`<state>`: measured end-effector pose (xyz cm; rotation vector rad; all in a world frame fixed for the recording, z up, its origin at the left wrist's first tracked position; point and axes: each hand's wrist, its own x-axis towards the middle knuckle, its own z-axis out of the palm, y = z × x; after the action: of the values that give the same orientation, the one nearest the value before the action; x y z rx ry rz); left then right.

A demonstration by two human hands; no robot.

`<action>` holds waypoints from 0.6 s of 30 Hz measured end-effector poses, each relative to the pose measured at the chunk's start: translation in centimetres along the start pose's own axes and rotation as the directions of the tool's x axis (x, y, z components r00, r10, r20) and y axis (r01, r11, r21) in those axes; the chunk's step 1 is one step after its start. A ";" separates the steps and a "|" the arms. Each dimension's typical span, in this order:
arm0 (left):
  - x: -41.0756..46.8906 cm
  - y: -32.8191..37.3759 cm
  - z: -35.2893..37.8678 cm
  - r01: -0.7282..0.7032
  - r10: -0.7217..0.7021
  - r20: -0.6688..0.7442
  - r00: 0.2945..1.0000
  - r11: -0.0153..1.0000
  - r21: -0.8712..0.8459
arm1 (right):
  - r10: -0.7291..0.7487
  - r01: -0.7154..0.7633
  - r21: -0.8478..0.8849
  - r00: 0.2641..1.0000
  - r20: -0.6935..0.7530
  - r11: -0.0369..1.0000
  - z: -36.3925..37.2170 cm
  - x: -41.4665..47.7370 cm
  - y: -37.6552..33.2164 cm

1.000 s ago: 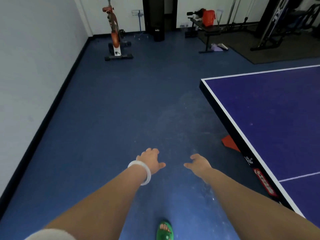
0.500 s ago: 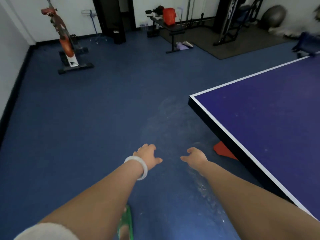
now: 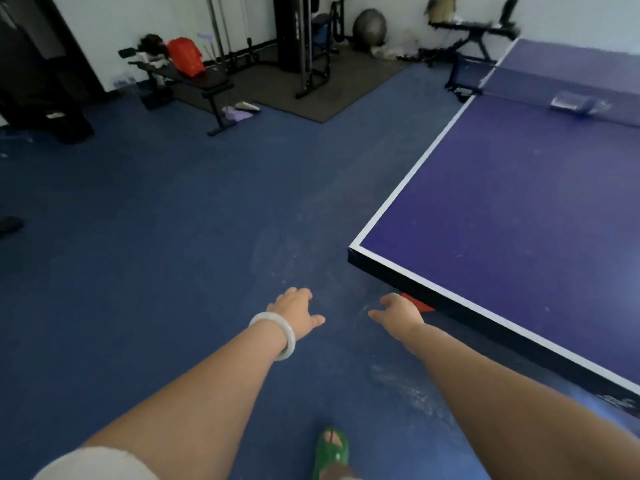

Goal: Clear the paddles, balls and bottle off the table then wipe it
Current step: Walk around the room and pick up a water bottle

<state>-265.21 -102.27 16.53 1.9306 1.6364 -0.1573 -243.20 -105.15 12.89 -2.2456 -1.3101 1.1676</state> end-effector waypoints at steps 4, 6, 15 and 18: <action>7.4 1.1 -5.3 -0.114 0.115 -0.028 0.993 0.992 0.054 | 0.029 -0.021 0.065 0.992 -0.123 0.998 -1.8 5.8 -4.4; 11.2 1.8 -8.2 -0.148 0.151 -0.035 0.988 0.986 0.073 | 0.056 -0.037 0.111 0.983 -0.177 0.993 -3.4 9.0 -6.6; 26.4 3.7 -18.1 -0.308 0.308 0.017 0.951 0.951 -0.017 | 0.168 -0.132 0.148 0.948 -0.272 0.980 -8.9 18.8 -15.0; 31.3 3.2 -19.6 -0.359 0.359 0.062 0.931 0.933 -0.018 | 0.235 -0.195 0.163 0.930 -0.282 0.967 -8.9 22.1 -17.1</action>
<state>-260.43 -65.57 19.47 2.1588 1.2132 -0.0658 -240.84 -76.29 17.57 -2.3962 -0.8618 0.9010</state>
